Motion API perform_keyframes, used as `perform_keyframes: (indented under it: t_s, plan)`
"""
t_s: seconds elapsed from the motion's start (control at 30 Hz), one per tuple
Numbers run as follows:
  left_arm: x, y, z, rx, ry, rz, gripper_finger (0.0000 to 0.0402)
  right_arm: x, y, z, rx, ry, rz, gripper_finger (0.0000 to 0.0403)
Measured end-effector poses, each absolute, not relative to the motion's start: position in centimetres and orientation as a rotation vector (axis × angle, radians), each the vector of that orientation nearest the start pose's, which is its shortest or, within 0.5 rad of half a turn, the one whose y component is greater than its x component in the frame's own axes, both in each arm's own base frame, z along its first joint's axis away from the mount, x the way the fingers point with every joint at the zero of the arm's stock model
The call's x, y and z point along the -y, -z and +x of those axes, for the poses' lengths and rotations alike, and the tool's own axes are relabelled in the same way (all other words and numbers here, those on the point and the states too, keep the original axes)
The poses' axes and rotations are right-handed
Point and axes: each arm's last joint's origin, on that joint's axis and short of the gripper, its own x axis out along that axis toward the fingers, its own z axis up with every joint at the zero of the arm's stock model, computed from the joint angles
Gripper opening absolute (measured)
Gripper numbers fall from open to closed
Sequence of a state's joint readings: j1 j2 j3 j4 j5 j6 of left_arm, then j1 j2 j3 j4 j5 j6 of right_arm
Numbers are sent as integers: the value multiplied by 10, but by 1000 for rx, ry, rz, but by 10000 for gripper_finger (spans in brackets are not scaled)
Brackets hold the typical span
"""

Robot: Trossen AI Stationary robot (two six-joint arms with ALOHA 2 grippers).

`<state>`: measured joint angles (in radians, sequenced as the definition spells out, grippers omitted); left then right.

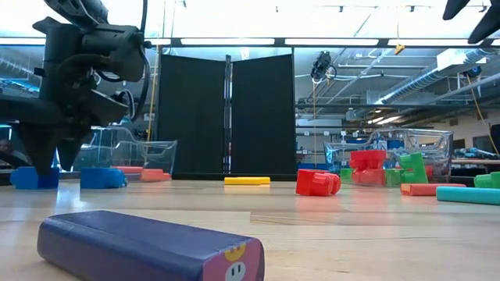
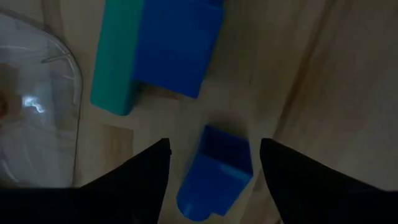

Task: Sort blocks by size
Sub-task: Put the blue 1 stud game piece into the bottom transparent bin

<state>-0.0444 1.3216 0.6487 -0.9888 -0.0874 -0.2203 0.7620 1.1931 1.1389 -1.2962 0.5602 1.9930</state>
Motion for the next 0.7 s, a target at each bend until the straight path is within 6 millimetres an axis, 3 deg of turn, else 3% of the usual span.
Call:
perform_keyframes:
  t_s: [0.23,0.7]
  plan:
    - [6,-158,175,-1644,-243,-99,226,-123,-307,151,-732,769,973,242]
    - [6,-158,168,-1710,-253,-101,225,-124,-307,152,-736,758,961,241]
